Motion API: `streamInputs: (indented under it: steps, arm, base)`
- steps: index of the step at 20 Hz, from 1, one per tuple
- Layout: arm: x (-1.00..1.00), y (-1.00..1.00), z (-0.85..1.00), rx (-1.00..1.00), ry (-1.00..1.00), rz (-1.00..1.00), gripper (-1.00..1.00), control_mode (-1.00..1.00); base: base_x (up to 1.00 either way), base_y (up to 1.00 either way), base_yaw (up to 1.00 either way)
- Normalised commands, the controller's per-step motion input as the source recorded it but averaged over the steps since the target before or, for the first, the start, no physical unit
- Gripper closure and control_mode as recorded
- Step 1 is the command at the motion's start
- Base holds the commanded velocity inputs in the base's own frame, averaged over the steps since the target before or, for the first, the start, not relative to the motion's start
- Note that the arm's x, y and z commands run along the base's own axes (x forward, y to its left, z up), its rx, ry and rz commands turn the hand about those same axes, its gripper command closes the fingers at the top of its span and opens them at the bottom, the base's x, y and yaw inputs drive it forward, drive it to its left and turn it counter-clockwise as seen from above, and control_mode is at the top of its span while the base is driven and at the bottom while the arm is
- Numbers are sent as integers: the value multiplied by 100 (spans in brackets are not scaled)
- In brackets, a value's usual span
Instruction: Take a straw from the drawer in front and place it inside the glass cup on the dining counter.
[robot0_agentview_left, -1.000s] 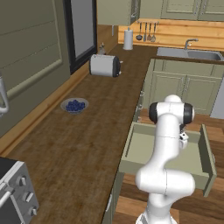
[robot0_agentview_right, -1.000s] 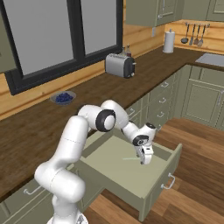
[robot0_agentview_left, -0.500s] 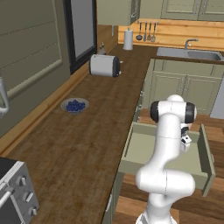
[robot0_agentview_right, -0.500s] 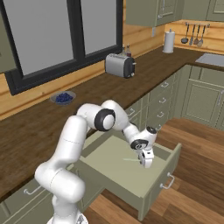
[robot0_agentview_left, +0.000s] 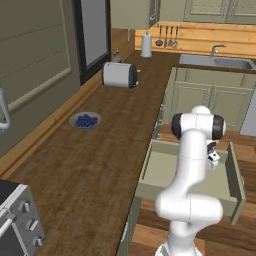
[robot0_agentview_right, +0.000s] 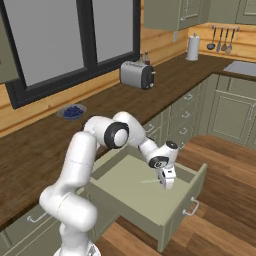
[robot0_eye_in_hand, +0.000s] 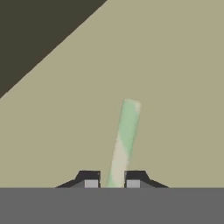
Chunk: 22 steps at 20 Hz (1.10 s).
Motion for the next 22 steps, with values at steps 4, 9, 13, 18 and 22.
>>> streamInputs:
  steps: [4, 9, 13, 18, 22]
  arm:
    - [-16, 3, 89, -18, -6, 0, 100, -100]
    - [-23, 6, 100, -18, -6, 0, 100, -100]
    - [-37, 5, 100, -17, -6, 0, 100, -100]
    - [-40, 10, 100, -16, -7, 0, 100, -100]
    - [-44, 7, 100, -13, -5, 0, 100, -100]
  base:
    - [0, 0, 0]
    - [0, 0, 0]
    - [0, 0, 0]
    - [0, 0, 0]
    - [0, 0, 0]
